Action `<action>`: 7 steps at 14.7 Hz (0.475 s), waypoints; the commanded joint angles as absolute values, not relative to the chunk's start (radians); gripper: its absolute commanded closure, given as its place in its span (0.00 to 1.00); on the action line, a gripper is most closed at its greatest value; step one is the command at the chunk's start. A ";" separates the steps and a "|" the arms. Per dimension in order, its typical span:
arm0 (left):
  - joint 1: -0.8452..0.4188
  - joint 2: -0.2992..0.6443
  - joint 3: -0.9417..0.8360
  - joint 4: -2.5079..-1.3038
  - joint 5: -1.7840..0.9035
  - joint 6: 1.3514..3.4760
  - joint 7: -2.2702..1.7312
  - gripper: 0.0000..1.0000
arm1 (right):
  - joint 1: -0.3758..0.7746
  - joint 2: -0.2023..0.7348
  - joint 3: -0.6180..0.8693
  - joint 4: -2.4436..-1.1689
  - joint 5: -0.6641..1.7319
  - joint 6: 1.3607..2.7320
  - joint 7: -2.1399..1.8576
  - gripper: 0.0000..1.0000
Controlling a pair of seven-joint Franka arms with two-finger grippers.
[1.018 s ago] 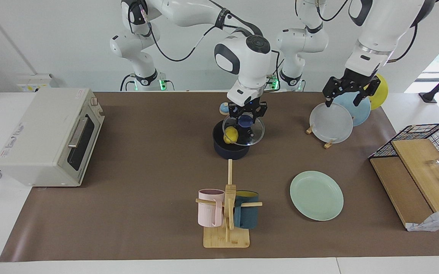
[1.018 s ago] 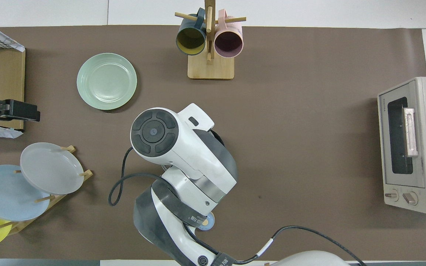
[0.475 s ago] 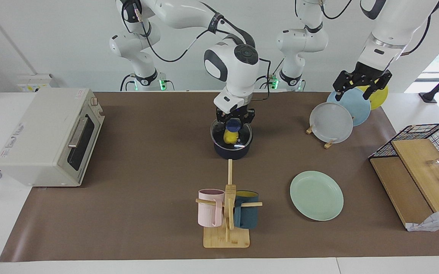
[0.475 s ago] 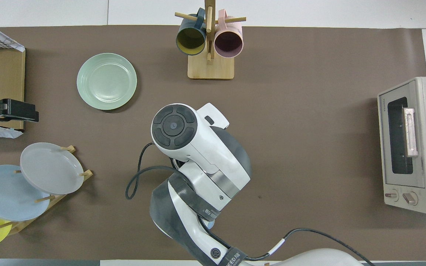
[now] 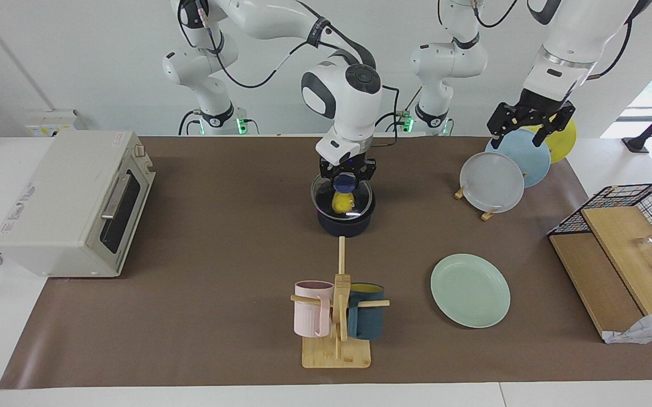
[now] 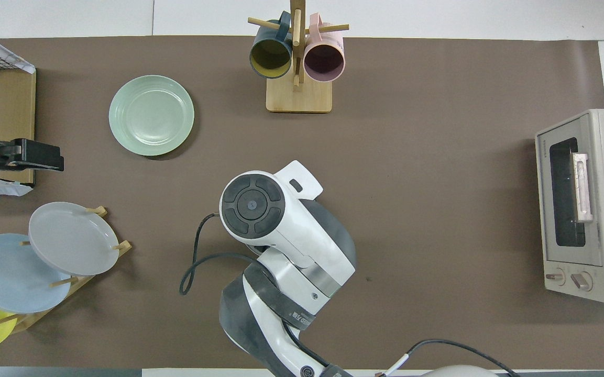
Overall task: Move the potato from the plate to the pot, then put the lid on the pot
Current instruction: 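Carry the glass lid over the pot with the right gripper and lower it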
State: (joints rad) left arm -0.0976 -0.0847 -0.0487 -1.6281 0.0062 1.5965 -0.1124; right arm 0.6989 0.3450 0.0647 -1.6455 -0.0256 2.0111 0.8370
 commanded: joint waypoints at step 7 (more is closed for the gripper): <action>-0.100 -0.045 -0.040 -1.574 0.008 1.539 -0.033 0.00 | 0.703 0.281 0.071 -1.762 -0.026 2.089 0.857 1.00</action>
